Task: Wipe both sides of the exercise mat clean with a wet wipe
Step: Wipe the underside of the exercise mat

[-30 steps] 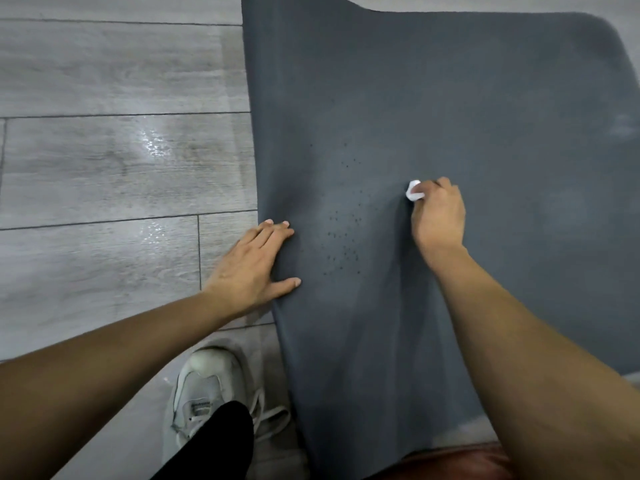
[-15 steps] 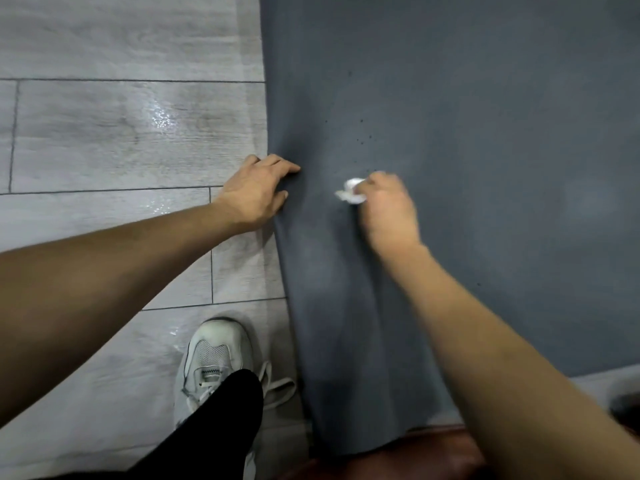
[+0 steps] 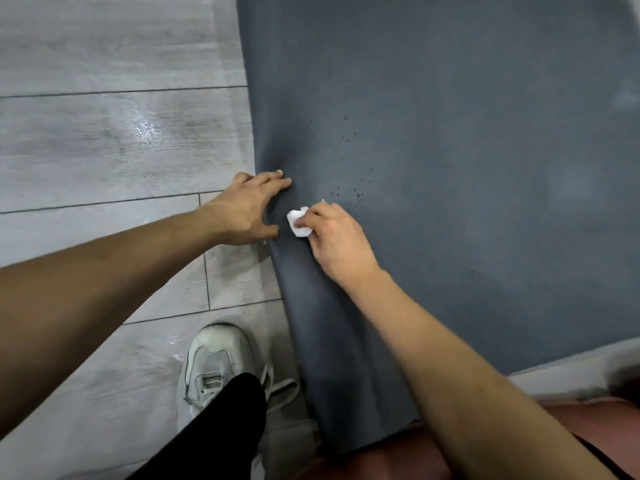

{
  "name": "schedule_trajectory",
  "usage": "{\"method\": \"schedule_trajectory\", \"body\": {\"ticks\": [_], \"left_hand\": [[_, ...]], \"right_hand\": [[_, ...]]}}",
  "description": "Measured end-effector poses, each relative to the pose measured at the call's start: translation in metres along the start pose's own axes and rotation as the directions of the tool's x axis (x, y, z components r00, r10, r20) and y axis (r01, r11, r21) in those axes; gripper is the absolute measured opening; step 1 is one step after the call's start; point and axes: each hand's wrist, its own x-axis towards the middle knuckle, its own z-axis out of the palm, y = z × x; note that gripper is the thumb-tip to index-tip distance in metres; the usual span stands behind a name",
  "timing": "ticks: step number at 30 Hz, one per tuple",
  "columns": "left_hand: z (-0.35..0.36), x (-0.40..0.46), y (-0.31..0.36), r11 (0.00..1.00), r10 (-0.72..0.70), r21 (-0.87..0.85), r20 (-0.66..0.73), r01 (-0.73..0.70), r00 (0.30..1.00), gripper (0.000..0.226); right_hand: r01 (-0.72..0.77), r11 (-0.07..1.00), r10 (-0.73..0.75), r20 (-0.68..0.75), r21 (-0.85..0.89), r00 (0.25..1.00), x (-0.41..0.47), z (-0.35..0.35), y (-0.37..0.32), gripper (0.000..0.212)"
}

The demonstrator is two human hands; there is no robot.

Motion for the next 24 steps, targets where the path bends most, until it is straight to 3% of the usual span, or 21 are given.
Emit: {"method": "schedule_trajectory", "body": {"ticks": [2, 3, 6, 9, 10, 12, 14, 17, 21, 23, 24], "left_hand": [[0.002, 0.0, -0.001, 1.0, 0.009, 0.015, -0.01, -0.009, 1.0, 0.094], [0.001, 0.002, -0.001, 1.0, 0.012, 0.017, -0.006, -0.012, 1.0, 0.094], [-0.001, 0.004, -0.001, 1.0, 0.0, 0.024, 0.032, -0.001, 0.999, 0.1], [-0.002, 0.006, 0.002, 0.998, -0.046, 0.039, 0.118, 0.042, 0.992, 0.121], [-0.002, 0.006, 0.004, 0.997, -0.066, 0.044, 0.144, 0.06, 0.987, 0.128], [0.004, 0.005, 0.008, 0.993, -0.092, 0.084, 0.155, 0.08, 0.984, 0.132], [0.013, 0.004, 0.011, 0.985, -0.106, 0.152, 0.125, 0.086, 0.987, 0.133], [0.021, 0.002, 0.015, 0.973, -0.116, 0.209, 0.074, 0.098, 0.991, 0.132], [0.022, 0.0, 0.01, 0.98, -0.111, 0.176, 0.11, 0.091, 0.988, 0.13], [0.021, 0.002, 0.008, 0.983, -0.112, 0.157, 0.119, 0.092, 0.987, 0.13], [0.02, 0.004, 0.008, 0.984, -0.108, 0.157, 0.121, 0.089, 0.987, 0.13]], "right_hand": [[0.051, 0.984, -0.054, -0.014, -0.169, 0.998, 0.006, -0.022, 0.04, 0.021], [-0.002, 0.967, -0.003, -0.02, -0.256, 1.0, 0.008, -0.037, 0.06, 0.023], [-0.33, 0.849, 0.328, -0.078, -0.413, 0.941, 0.01, -0.077, 0.118, 0.028], [-0.447, 0.834, 0.421, -0.15, -0.324, 0.894, 0.004, -0.086, 0.129, 0.038], [-0.475, 0.843, 0.447, -0.163, -0.251, 0.879, 0.002, -0.081, 0.118, 0.027], [-0.506, 0.858, 0.477, -0.221, -0.092, 0.85, -0.003, -0.059, 0.089, 0.029], [-0.45, 0.892, 0.448, -0.231, 0.046, 0.864, -0.009, -0.029, 0.05, 0.025], [-0.225, 0.968, 0.23, -0.036, 0.11, 0.972, -0.029, 0.007, -0.015, 0.024], [0.05, 0.999, -0.051, 0.065, 0.019, 0.997, -0.044, 0.006, -0.021, 0.026], [0.227, 0.963, -0.213, 0.104, -0.147, 0.971, -0.036, -0.009, 0.009, 0.024], [0.244, 0.941, -0.223, 0.111, -0.237, 0.969, -0.032, -0.017, 0.028, 0.022]]}}
